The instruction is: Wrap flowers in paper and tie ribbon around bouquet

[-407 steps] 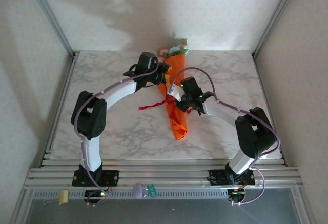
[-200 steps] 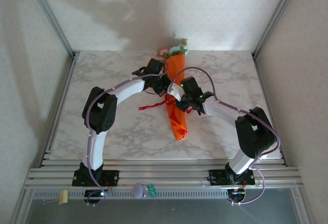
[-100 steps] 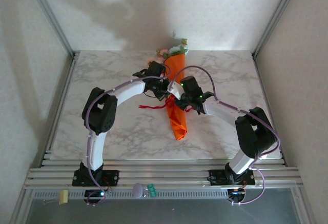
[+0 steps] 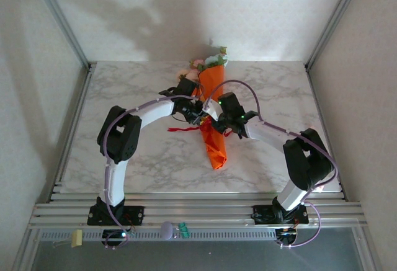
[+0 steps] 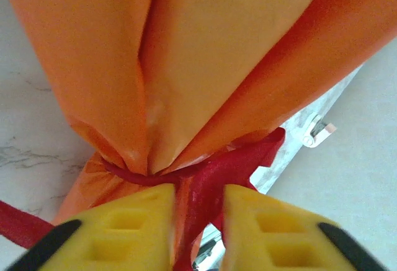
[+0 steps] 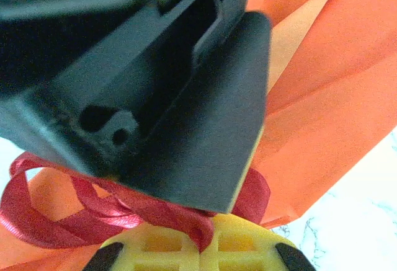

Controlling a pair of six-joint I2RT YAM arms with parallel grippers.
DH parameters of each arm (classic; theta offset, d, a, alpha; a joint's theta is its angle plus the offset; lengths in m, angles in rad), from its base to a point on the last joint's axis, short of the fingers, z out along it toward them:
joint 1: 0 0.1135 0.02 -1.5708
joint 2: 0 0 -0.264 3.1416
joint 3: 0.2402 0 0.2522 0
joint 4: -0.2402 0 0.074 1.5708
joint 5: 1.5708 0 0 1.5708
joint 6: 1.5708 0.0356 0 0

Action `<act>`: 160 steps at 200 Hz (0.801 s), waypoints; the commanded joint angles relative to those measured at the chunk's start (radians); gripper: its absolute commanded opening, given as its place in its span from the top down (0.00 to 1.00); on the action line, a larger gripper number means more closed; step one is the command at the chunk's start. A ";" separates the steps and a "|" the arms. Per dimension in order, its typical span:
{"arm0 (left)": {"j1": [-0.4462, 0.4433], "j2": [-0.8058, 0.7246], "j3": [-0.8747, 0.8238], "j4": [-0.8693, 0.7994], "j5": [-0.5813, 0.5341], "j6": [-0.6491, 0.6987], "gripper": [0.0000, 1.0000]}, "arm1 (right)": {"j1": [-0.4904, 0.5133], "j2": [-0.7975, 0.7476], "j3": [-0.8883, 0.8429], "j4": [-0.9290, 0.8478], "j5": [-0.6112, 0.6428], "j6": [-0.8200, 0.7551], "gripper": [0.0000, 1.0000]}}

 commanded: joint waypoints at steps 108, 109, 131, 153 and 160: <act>0.037 -0.075 0.011 -0.041 -0.075 -0.025 0.39 | -0.018 0.053 0.057 -0.013 0.006 0.028 1.00; 0.037 -0.076 0.010 -0.039 -0.075 -0.028 0.39 | -0.018 0.053 0.056 -0.013 0.006 0.028 1.00; 0.039 -0.091 0.017 -0.027 -0.087 -0.050 0.36 | -0.020 0.042 0.047 -0.012 0.004 0.028 1.00; 0.039 -0.089 0.030 -0.042 -0.084 -0.060 0.32 | -0.021 0.039 0.041 -0.010 0.001 0.030 1.00; 0.040 -0.089 0.030 -0.045 -0.083 -0.062 0.32 | -0.021 0.039 0.041 -0.011 0.000 0.031 1.00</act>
